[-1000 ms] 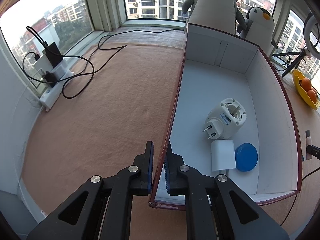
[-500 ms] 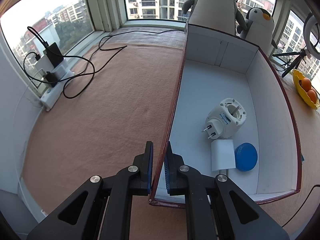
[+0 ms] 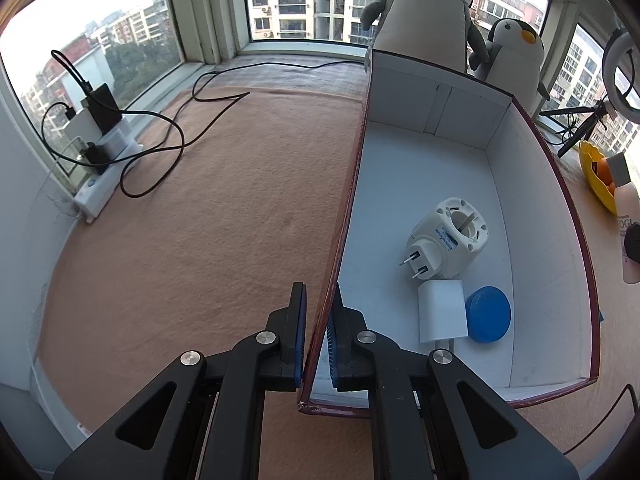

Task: Organize rigid objects
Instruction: 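Carry the white lotion bottle into the box and open the right tool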

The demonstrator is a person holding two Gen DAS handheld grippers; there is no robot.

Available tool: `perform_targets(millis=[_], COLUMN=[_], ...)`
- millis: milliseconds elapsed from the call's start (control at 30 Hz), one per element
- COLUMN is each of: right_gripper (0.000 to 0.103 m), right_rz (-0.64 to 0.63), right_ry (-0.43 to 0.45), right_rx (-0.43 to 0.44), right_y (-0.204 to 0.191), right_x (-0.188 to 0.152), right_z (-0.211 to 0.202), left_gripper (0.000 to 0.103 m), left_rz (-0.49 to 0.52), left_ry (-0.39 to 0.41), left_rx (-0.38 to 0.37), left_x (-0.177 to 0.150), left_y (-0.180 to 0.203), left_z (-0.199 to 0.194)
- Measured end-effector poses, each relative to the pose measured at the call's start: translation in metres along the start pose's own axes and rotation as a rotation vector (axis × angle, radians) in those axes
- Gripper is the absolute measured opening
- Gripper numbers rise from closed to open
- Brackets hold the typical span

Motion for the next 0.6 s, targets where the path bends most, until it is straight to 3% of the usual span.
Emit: perform_targets(millis=[600], right_gripper=[0.018], right_rz=[-0.035], right_ry=[-0.064], right_rx=[-0.012], right_y=[-0.032], right_x=[-0.001], right_z=[0.024], left_gripper=[0.006], left_rz=[0.012], left_ry=[0.0], left_rx=[-0.046], left_x=[0.002], left_y=[-0.002], left_z=[0.005])
Point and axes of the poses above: each gripper's, at about its wrist camera, not at the fingertips, and z roughly the way its jaws point, y to its right, x to its top, the point moved 6 cm from there along z, roughly the way its jaws point, and after that the axes turned 15 degrees about -x, right-handed, at the moved point
